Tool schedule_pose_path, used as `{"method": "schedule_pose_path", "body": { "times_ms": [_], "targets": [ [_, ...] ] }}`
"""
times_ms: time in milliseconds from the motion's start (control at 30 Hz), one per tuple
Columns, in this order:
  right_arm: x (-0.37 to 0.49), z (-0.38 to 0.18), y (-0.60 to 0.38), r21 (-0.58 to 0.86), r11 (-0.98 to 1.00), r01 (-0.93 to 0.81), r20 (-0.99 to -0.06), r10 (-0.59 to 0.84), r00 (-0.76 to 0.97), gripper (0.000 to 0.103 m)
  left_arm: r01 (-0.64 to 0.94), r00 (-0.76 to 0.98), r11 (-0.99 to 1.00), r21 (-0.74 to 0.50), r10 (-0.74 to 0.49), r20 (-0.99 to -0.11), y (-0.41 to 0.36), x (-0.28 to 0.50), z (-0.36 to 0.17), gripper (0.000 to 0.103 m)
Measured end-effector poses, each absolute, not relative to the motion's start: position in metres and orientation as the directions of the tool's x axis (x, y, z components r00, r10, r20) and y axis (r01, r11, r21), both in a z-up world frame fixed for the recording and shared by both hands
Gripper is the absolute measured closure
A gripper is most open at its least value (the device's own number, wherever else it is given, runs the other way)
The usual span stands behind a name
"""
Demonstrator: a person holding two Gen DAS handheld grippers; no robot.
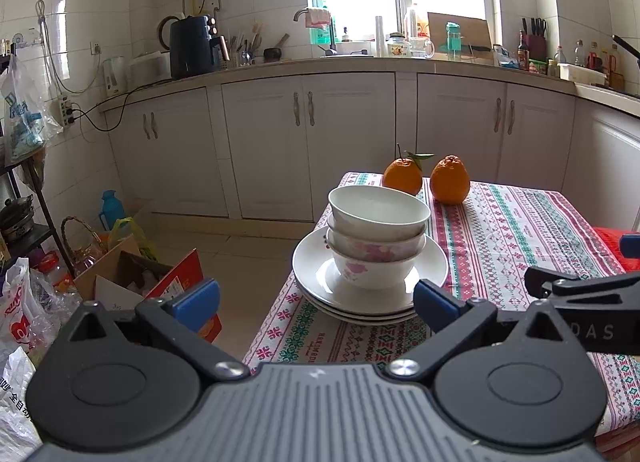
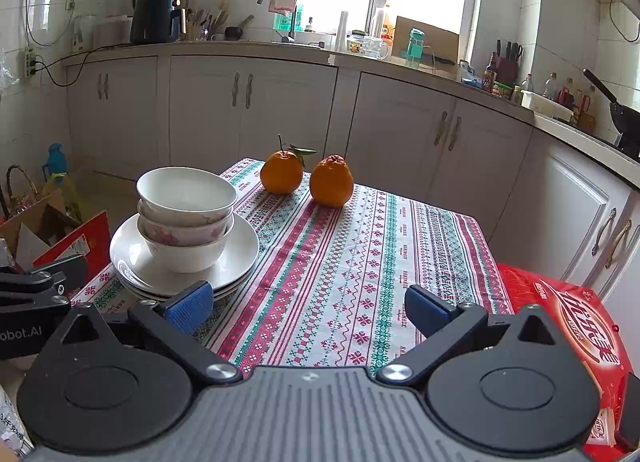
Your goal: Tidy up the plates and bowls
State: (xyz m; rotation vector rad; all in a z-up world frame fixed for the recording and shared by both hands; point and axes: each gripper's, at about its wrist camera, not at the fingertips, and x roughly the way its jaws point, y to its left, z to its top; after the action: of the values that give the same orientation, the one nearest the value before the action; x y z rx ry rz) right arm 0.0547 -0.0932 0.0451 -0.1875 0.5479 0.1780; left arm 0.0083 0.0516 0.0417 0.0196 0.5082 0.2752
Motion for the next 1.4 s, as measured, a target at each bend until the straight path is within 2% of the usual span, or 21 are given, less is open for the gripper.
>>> {"method": "schedule_pose_path", "body": {
  "times_ms": [1400],
  "targets": [
    [0.0563,0.0431,-0.0946,-0.131,0.969,-0.210,-0.540,0.108,0.835,0.000,-0.259,0.828,0.962,0.082,0.265,-0.494,0.0488,0.0092,0.0406,0.001]
  ]
}}
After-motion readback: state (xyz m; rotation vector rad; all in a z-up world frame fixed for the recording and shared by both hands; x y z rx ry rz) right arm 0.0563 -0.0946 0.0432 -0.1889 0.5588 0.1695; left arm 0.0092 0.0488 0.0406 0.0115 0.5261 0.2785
